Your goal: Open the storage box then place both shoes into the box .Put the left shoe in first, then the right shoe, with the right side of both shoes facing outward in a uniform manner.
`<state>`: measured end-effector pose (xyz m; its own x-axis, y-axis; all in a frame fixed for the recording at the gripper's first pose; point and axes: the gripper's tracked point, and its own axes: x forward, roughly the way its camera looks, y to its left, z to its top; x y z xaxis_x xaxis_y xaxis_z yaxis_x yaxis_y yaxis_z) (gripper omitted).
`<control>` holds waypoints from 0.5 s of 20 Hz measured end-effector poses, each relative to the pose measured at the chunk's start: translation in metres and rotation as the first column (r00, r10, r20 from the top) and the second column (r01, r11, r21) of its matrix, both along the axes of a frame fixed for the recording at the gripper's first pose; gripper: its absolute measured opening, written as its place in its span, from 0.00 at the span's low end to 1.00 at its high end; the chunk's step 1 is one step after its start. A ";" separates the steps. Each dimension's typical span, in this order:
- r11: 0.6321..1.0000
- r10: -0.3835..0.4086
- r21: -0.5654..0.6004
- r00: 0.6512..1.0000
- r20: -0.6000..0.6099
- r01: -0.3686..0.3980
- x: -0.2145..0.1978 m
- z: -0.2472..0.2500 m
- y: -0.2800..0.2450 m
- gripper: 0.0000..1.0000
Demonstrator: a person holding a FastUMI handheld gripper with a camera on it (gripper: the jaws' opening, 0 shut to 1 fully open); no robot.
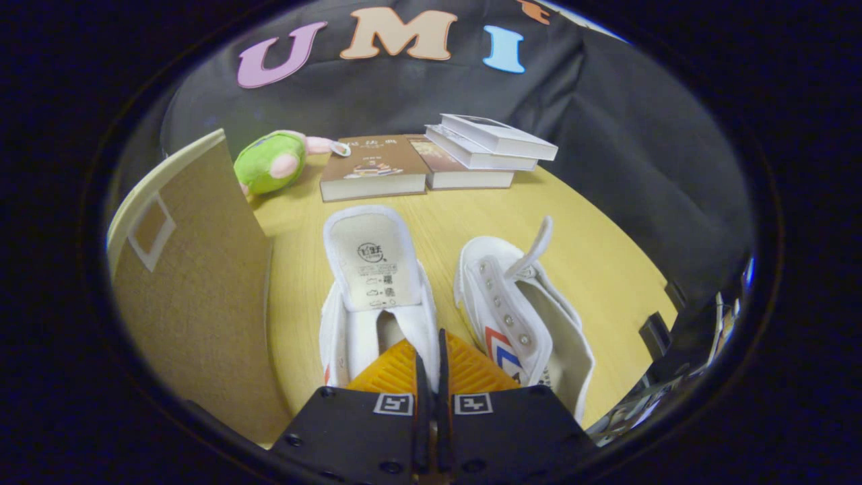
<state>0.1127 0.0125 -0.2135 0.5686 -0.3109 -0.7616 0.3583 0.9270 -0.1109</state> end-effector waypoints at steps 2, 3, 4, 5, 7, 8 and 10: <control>1.000 -0.011 0.026 0.999 0.041 0.010 0.005 0.010 0.005 0.08; 1.000 -0.010 0.011 0.999 0.052 0.009 0.005 0.016 0.006 0.08; 1.000 -0.003 -0.015 0.999 0.051 0.004 0.006 0.021 0.005 0.08; 0.999 0.004 -0.046 0.999 0.051 -0.001 0.006 0.026 0.004 0.08; 0.996 -0.006 -0.093 0.998 0.061 0.012 0.005 0.043 0.000 0.08; 0.994 -0.017 -0.106 0.997 0.074 0.025 0.004 0.053 -0.002 0.08; 0.992 -0.028 -0.122 0.993 0.112 0.042 0.006 0.074 -0.004 0.08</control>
<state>0.1189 0.0081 -0.1397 0.6340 -0.4199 -0.6494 0.4068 0.8952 -0.1818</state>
